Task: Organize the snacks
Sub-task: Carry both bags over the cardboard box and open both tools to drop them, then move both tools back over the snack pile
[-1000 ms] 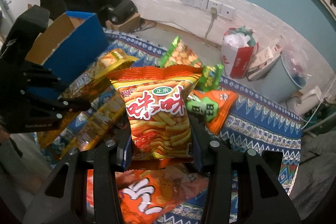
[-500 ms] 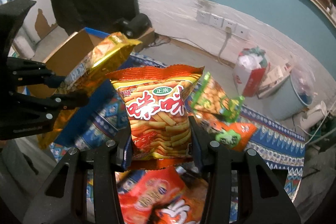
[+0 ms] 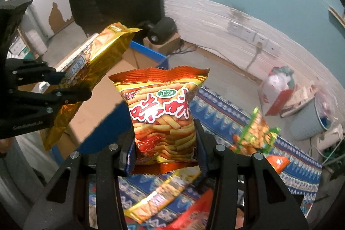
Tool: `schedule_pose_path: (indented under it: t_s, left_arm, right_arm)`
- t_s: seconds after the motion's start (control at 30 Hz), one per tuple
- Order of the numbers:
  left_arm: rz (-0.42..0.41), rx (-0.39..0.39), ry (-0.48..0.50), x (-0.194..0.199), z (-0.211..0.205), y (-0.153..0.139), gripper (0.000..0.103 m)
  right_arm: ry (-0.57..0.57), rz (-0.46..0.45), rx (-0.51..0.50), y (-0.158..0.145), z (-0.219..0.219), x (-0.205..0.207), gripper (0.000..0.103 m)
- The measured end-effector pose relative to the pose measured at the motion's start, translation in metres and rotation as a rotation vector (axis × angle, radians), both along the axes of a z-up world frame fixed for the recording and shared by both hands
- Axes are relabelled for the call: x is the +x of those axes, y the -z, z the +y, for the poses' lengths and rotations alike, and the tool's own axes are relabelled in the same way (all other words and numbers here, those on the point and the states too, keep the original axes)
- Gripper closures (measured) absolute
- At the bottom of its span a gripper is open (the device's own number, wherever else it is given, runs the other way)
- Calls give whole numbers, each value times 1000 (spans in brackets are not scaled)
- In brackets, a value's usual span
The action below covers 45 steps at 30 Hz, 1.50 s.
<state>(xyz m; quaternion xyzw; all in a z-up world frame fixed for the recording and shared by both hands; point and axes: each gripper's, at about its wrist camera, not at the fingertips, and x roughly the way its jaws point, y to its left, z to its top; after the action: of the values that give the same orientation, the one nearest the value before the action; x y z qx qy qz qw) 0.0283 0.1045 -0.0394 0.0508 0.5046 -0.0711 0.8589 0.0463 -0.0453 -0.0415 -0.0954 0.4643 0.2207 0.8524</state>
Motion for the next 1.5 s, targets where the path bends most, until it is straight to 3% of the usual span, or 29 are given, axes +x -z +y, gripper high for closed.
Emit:
schedule_pose_path:
  t_s: [0.4, 0.63, 1.0, 1.17, 1.23, 1.3, 1.5]
  left_arm:
    - [44, 24, -105, 4, 60, 28, 72]
    - [111, 11, -190, 8, 92, 51, 71]
    - [128, 35, -246, 0, 115, 54, 71]
    - [119, 38, -252, -5, 118, 49, 56]
    - [112, 41, -251, -5, 116, 46, 50]
    - [104, 32, -246, -6, 114, 43, 48]
    - [91, 22, -197, -6, 92, 35, 37]
  right_arm:
    - [-87, 18, 2, 9, 72, 21, 58]
    - [-132, 55, 2, 23, 110, 29, 58]
    - [-192, 118, -10, 47, 150, 38, 58]
    - [-185, 150, -16, 58, 152, 43, 53]
    - [-171, 145, -17, 58, 149, 44, 41]
    - [-159, 136, -19, 55, 145, 44, 37]
    - [-114, 104, -17, 40, 125, 38, 32]
